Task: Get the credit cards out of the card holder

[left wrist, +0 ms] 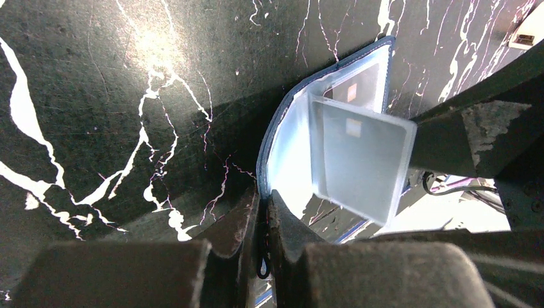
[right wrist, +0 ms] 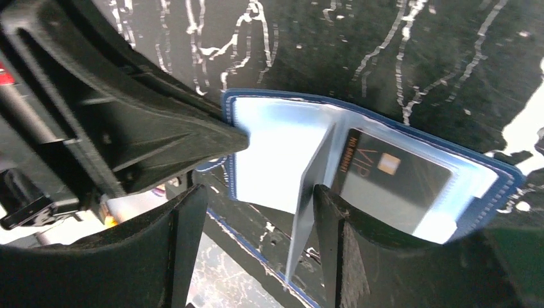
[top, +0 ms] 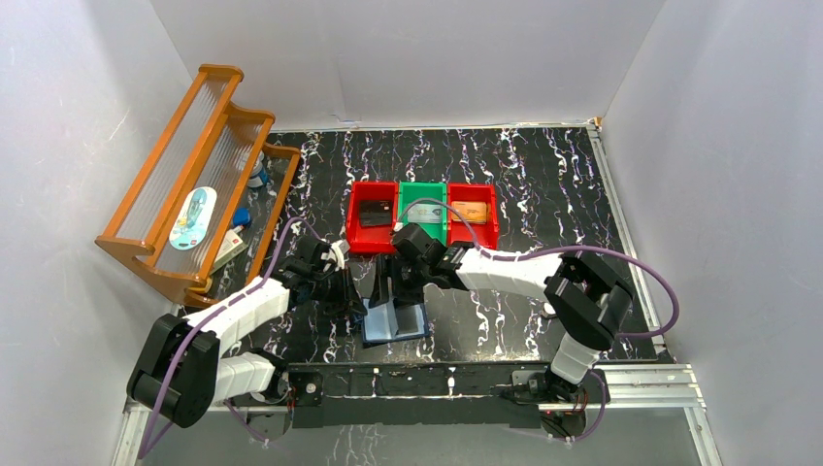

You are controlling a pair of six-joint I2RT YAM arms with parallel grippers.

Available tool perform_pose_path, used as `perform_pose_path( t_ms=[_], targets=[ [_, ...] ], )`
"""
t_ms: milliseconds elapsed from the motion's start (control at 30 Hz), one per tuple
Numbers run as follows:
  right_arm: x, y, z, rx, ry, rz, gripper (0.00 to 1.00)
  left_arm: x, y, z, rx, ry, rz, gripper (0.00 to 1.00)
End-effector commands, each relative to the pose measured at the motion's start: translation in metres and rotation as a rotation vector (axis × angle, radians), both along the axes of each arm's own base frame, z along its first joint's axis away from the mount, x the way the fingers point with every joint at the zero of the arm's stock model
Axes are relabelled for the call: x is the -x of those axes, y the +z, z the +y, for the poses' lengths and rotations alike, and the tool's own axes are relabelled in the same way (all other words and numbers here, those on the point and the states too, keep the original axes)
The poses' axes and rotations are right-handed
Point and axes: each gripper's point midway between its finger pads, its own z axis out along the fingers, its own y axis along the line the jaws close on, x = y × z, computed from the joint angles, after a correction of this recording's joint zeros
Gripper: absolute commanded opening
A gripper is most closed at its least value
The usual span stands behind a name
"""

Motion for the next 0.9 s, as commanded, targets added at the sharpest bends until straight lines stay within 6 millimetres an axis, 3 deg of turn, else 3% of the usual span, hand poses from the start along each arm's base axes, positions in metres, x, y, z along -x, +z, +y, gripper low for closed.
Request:
perform_pose_path(
  t_ms=[0, 200, 333, 433, 567, 867],
  targets=[
    [0.004, 0.025, 0.024, -0.151, 0.075, -0.020, 0.70, 0.004, 0.001, -0.001, 0.012, -0.006, 0.016, 0.05],
    [0.017, 0.039, 0.041, -0.295, 0.147, 0.016, 0.71, 0.001, 0.002, 0.003, -0.004, 0.029, -0.001, 0.10],
    [0.019, 0.038, 0.042, -0.311, 0.142, 0.032, 0.70, -0.001, 0.003, 0.010, -0.040, 0.076, -0.010, 0.24],
    [0.012, 0.034, 0.036, -0.274, 0.095, 0.009, 0.69, -0.005, 0.005, 0.019, -0.087, 0.126, -0.030, 0.36],
    [0.000, 0.030, 0.022, -0.195, 0.017, -0.043, 0.66, -0.010, 0.011, 0.029, -0.126, 0.171, -0.063, 0.45],
    [-0.021, 0.025, -0.011, -0.113, -0.154, -0.087, 0.62, -0.015, 0.024, 0.027, -0.113, 0.169, -0.108, 0.56]
  ],
)
